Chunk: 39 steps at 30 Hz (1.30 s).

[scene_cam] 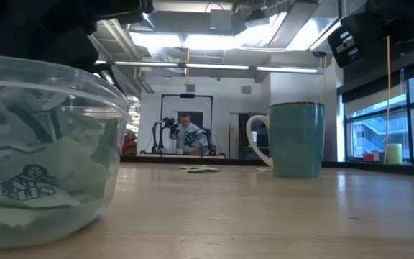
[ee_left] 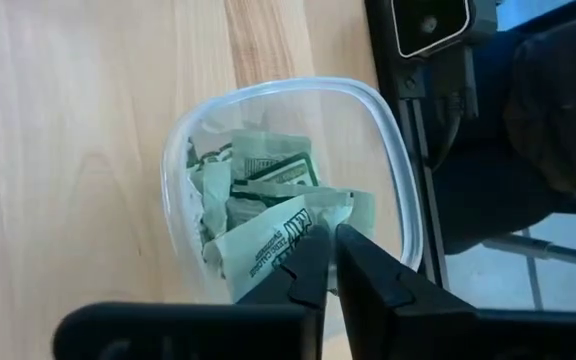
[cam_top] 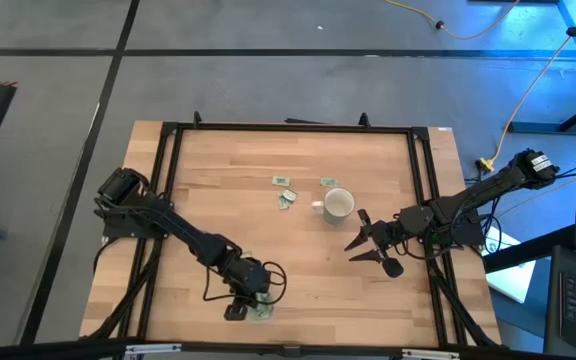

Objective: Pick and place Stevia / Truvia into bins
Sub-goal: Put the light green stevia packet into the transparent bin, then put the bottom green stevia packet into the transparent bin

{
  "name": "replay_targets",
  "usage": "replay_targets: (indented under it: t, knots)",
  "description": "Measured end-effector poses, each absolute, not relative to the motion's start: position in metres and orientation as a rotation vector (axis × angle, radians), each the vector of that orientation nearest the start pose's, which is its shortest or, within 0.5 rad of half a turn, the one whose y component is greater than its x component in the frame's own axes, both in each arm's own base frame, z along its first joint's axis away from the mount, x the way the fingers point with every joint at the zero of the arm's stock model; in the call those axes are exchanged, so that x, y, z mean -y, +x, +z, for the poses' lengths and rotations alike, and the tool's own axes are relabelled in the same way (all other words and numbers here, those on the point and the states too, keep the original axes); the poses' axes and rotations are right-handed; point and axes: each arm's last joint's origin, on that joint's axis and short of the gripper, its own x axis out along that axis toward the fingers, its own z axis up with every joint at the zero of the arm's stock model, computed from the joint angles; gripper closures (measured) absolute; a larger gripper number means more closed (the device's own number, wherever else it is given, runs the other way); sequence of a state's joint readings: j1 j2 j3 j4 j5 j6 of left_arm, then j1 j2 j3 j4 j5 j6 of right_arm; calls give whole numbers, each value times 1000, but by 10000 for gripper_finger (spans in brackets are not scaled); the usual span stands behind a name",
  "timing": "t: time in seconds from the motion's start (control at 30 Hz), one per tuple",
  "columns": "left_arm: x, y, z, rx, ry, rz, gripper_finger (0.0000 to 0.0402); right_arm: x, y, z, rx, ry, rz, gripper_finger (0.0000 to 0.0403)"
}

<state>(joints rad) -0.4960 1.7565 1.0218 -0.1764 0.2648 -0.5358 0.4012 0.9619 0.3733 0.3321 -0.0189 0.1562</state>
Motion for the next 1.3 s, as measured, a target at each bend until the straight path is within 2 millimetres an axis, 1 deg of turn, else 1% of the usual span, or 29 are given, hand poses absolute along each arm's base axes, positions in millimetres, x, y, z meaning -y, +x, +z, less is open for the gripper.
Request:
replay_targets:
  t: [0.2,0.33,0.53,0.63,0.7,0.83,0.93,1.0,1.13,1.3]
  knots:
    - [174,303,168,-1103,-383,-481,341,-78,184,209,-286,104,397,267]
    - [174,303,172,-1093,-397,-507,322,-79,184,209,-286,103,397,267]
    - [171,297,199,-1002,-383,-538,322,-78,184,209,-286,104,397,267]
    - [164,289,209,-1004,-349,-473,327,-79,184,209,-286,103,397,267]
    - [158,282,211,-1040,-293,-379,330,-79,184,209,-286,104,397,267]
    - [145,270,203,-1133,-172,-135,337,-78,184,209,-286,103,397,267]
    - [136,262,196,-1225,-123,-4,342,-78,184,209,-286,103,397,267]
    - [131,260,192,-1253,-115,54,345,-79,184,209,-286,100,398,267]
    - [127,260,179,-1233,-133,65,350,-78,184,209,-285,100,397,267]
    - [123,255,165,-1235,-153,55,345,-78,184,209,-285,100,397,267]
